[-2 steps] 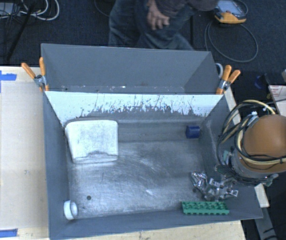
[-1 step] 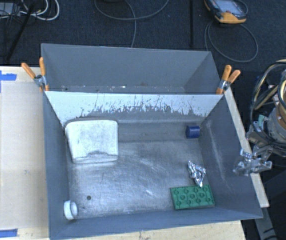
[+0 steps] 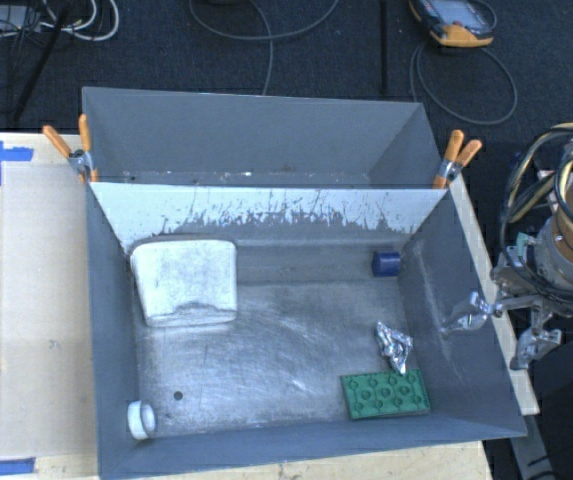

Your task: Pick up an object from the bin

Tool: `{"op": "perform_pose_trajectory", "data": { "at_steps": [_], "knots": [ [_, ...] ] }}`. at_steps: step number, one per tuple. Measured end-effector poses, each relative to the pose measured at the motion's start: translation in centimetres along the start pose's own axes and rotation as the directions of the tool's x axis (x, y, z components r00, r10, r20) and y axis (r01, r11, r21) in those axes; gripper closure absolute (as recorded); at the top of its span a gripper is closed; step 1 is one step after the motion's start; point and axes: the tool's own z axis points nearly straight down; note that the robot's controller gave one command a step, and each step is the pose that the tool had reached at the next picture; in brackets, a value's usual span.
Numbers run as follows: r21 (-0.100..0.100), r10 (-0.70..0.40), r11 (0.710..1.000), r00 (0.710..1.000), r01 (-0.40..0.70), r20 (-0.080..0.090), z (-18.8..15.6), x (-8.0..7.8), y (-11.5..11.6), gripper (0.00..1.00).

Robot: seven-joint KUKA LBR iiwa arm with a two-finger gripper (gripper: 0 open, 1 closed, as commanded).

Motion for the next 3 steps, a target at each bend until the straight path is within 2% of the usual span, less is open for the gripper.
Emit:
{"op": "perform_pose_trajectory", "data": {
  "at_steps": [1,2,3],
  "knots": [
    [-0.009,0.055,0.998,0.998,-0.055,-0.003,8.8,-0.9,1.3,0.00],
    [-0.003,-0.220,0.975,0.975,0.220,0.017,17.6,-3.8,1.9,0.00],
    [-0.001,-0.217,0.976,0.976,0.217,0.009,17.5,-3.4,1.7,1.00]
  ]
}}
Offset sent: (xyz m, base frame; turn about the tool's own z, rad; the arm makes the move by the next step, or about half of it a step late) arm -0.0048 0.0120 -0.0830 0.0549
